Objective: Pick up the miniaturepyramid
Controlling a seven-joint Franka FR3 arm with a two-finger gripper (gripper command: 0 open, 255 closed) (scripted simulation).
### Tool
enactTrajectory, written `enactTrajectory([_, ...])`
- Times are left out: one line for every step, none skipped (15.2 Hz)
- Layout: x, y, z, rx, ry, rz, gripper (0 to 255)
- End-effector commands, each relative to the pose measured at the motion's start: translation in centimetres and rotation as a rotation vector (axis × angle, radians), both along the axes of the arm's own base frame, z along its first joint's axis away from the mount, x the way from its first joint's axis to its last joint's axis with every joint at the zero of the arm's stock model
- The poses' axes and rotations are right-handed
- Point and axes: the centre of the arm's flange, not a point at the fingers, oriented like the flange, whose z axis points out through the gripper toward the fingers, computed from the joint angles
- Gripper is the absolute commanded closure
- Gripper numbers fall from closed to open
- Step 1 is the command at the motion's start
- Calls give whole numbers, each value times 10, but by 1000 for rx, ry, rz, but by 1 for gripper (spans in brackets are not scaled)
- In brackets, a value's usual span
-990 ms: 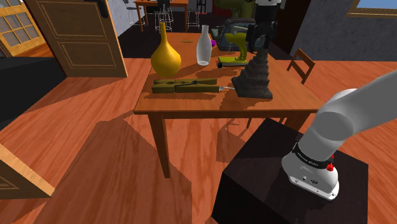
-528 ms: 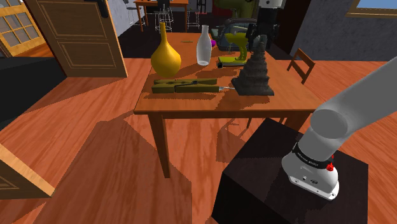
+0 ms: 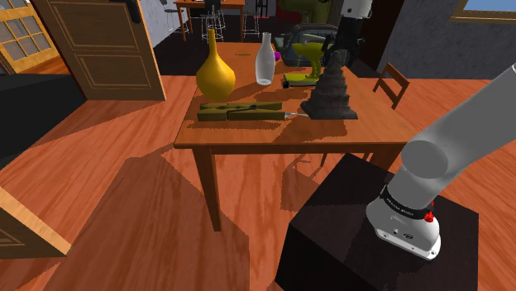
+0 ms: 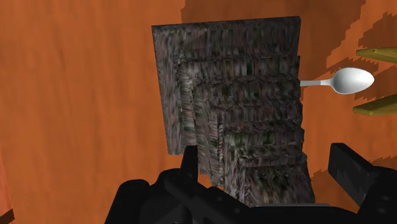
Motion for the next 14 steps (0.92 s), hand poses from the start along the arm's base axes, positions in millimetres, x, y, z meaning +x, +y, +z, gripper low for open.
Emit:
enactTrajectory([0,-3,-22,12,32,-9,0])
enactTrajectory([0,-3,-27,12,32,-9,0])
enactTrajectory([0,-3,-30,12,32,-9,0])
enactTrajectory([0,-3,-30,12,32,-9,0])
enactTrajectory([0,-3,-30,12,32,-9,0])
enactTrajectory([1,-1,-35,11,32,-9,255])
enactTrajectory([2,-5,-33,12,32,-9,255])
enactTrajectory([1,-7,-33,11,33,-9,255])
enactTrajectory([2,-3,-35,11,32,-10,255])
enactTrajectory([1,-2,-36,11,32,-9,255])
enactTrajectory([3,-2,-35,11,32,-9,255])
enactTrajectory([0,-2,-37,11,32,-9,255])
enactTrajectory([-2,-2,-38,12,32,-9,255])
enactTrajectory([-2,-5,-44,12,32,-7,255])
